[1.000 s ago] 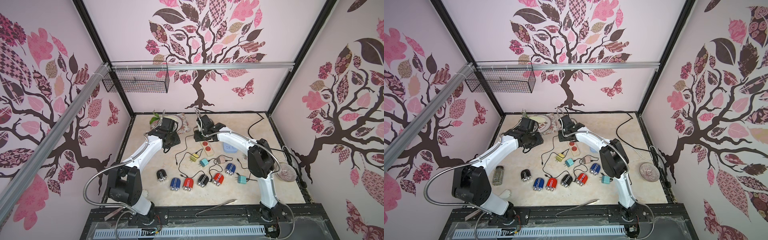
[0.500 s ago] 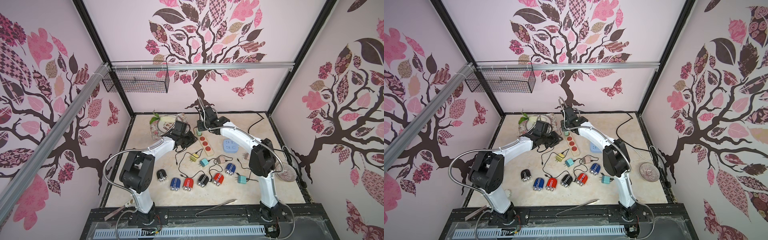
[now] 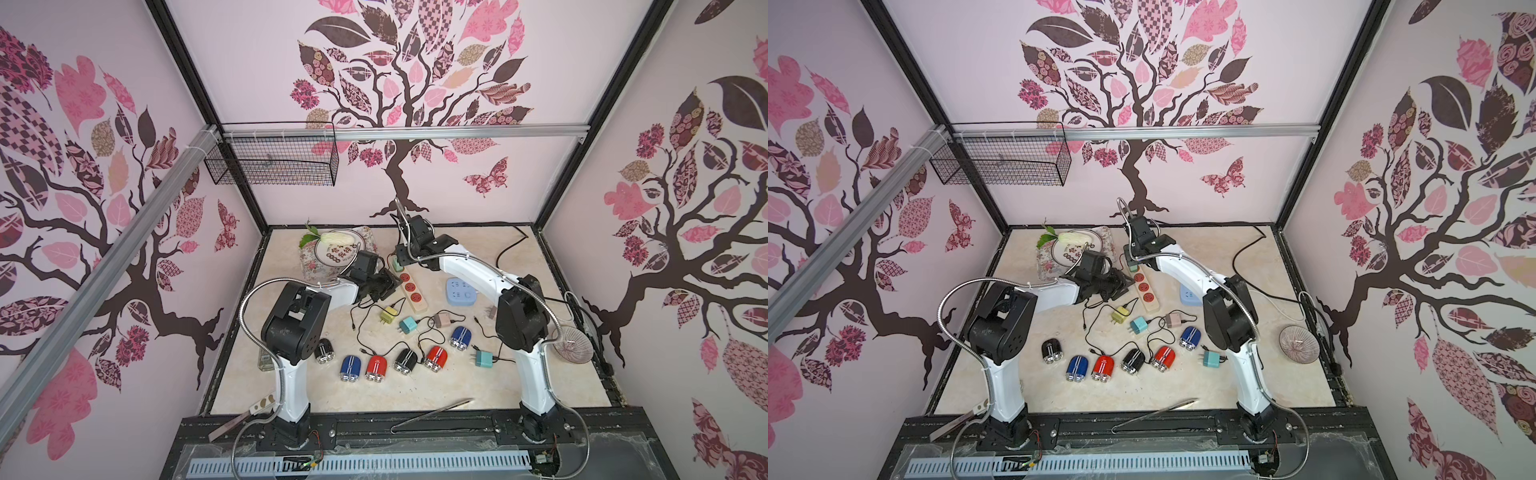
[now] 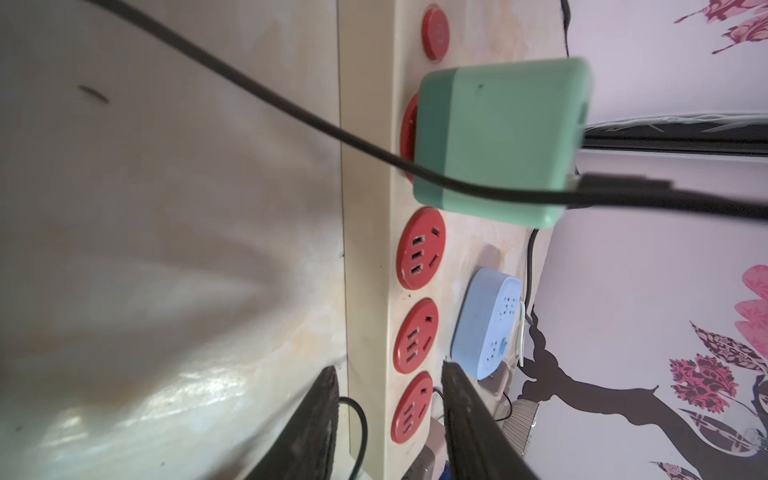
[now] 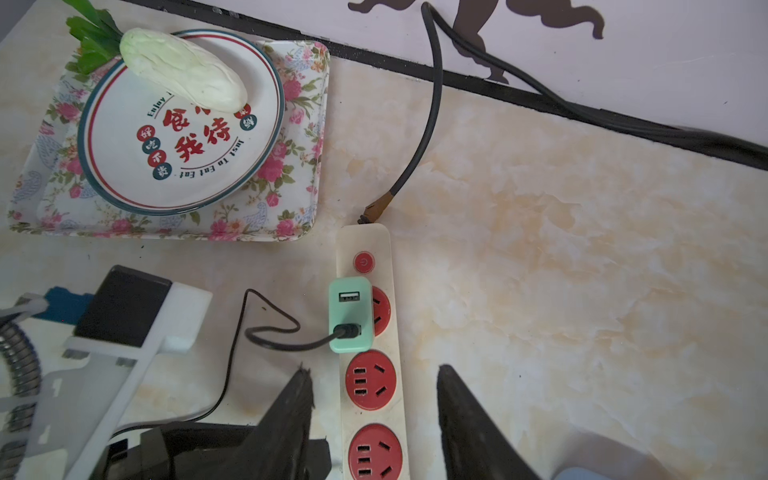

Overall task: Unplug the electric shaver
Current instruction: Remove the plug from the socket.

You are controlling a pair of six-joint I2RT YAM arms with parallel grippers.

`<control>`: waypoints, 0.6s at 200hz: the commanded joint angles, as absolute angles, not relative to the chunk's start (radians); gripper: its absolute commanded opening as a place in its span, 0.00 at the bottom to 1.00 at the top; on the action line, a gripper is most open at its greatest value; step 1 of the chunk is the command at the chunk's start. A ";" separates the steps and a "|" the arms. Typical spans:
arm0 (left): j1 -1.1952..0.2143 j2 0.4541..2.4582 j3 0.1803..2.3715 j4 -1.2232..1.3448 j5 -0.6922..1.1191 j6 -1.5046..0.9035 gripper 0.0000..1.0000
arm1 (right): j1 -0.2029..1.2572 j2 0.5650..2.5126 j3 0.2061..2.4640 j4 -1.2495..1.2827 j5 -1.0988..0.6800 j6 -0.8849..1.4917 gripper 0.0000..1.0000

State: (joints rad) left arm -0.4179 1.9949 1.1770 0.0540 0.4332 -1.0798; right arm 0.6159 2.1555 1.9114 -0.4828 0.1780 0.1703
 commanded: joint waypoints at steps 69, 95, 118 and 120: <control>-0.421 2.109 1.262 0.140 0.452 -1.124 0.35 | 0.615 2.261 1.933 -0.496 0.151 0.123 0.50; -0.423 2.132 1.264 0.138 0.453 -1.132 0.31 | 0.616 2.274 1.939 -0.485 0.124 0.118 0.50; -0.423 2.135 1.259 0.117 0.442 -1.136 0.27 | 0.616 2.293 1.961 -0.488 0.106 0.117 0.50; -0.423 2.135 1.258 0.114 0.440 -1.136 0.27 | 0.616 2.294 1.963 -0.487 0.106 0.118 0.50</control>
